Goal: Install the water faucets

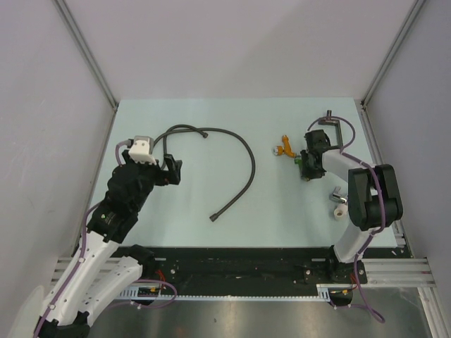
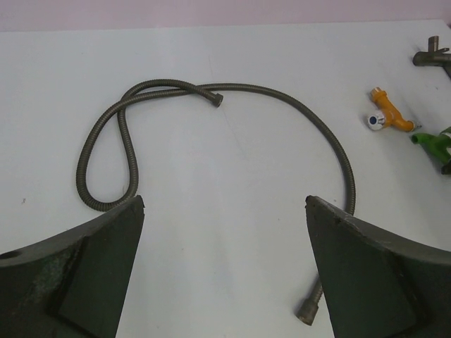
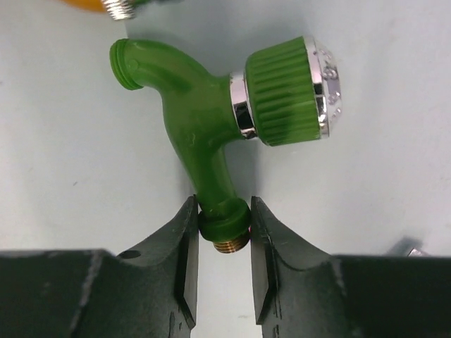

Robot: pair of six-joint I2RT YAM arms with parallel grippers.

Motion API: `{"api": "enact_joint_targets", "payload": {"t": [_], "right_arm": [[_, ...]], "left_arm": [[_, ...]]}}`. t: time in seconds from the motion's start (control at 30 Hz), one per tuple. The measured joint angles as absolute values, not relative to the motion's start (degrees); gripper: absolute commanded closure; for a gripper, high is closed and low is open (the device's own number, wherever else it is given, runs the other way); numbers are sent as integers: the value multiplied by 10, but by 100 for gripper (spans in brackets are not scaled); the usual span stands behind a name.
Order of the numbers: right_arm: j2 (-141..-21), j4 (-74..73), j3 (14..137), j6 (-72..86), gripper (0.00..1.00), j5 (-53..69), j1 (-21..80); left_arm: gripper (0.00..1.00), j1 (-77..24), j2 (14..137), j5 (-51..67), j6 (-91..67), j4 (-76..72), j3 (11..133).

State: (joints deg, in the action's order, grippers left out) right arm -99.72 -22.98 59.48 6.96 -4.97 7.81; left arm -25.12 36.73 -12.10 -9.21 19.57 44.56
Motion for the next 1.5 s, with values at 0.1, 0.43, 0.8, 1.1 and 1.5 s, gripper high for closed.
{"api": "enact_joint_targets", "payload": {"t": [0.1, 0.43, 0.8, 1.1, 1.5], "right_arm": [[-979, -242, 595, 67, 100, -69, 112], [-806, -205, 595, 64, 100, -85, 257], [-770, -41, 595, 80, 100, -38, 444], [-781, 70, 595, 100, 100, -12, 549], [-783, 138, 575, 128, 100, -8, 562]], "left_arm": [[0, -251, 368, -107, -98, 191, 446], [0, -251, 380, -40, -149, 157, 444], [0, -251, 405, 93, -326, -37, 348], [15, -260, 444, 125, -406, -159, 317], [52, -293, 472, 109, -420, -207, 298]]}}
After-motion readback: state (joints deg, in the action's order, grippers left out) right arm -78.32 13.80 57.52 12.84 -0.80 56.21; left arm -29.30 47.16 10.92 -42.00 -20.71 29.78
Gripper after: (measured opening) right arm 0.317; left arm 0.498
